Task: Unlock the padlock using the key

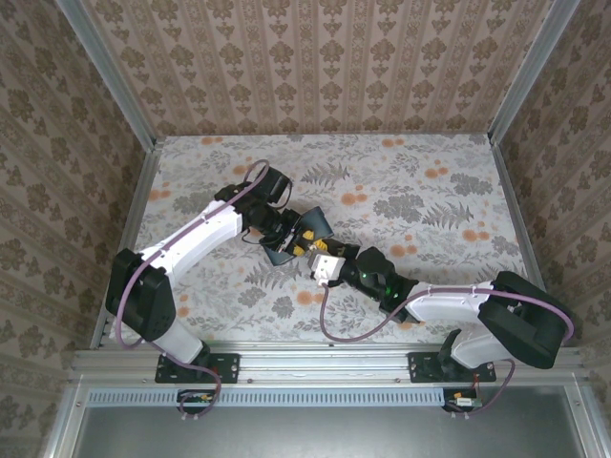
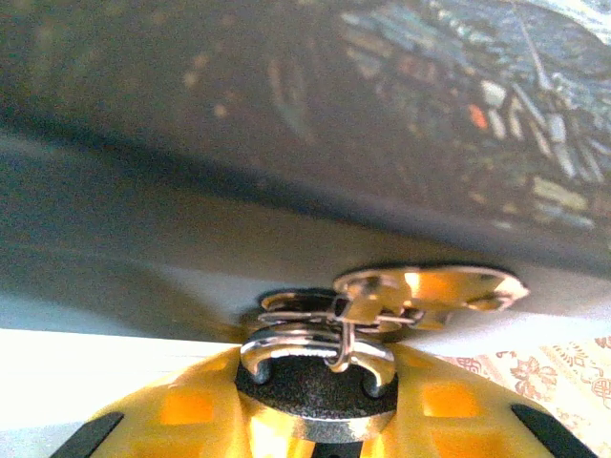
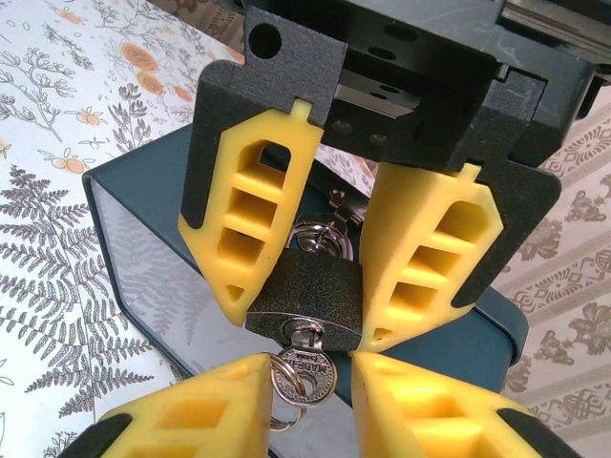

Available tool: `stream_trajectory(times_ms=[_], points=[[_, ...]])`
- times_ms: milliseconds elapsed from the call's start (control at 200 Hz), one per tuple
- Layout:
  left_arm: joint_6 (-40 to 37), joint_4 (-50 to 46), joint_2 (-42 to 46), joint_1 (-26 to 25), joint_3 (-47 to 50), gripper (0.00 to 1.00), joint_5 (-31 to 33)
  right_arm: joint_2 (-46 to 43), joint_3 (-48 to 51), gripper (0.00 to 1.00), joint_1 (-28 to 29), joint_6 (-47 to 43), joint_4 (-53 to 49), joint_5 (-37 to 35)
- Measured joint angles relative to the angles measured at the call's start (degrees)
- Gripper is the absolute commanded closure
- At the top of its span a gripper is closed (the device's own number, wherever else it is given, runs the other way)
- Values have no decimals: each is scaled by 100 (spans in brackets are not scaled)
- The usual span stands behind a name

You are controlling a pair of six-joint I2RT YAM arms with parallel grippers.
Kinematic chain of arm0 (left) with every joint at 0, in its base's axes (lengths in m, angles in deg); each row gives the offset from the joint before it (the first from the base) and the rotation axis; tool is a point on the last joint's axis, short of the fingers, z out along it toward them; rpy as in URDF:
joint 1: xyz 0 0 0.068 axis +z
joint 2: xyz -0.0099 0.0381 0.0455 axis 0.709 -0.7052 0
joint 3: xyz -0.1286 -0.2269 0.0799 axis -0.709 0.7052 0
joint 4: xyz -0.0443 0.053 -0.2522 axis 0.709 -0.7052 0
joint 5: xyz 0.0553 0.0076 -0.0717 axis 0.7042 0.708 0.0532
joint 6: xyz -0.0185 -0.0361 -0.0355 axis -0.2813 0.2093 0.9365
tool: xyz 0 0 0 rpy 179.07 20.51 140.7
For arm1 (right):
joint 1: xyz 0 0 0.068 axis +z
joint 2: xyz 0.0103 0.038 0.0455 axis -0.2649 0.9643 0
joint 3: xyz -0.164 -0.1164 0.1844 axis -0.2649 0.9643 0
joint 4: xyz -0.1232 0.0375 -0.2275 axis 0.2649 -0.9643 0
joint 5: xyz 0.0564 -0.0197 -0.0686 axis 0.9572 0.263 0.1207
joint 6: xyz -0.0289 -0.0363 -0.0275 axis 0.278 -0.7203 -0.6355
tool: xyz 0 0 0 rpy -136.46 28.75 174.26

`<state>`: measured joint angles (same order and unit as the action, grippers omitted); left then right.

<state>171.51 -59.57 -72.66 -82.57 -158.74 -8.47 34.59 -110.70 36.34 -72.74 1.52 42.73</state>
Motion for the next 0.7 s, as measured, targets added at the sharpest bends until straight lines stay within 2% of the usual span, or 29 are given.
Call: stream_trajectory(times_ms=[700], points=[[2, -46, 0, 0, 0, 90, 9, 234, -59, 82, 133, -210, 105, -262]])
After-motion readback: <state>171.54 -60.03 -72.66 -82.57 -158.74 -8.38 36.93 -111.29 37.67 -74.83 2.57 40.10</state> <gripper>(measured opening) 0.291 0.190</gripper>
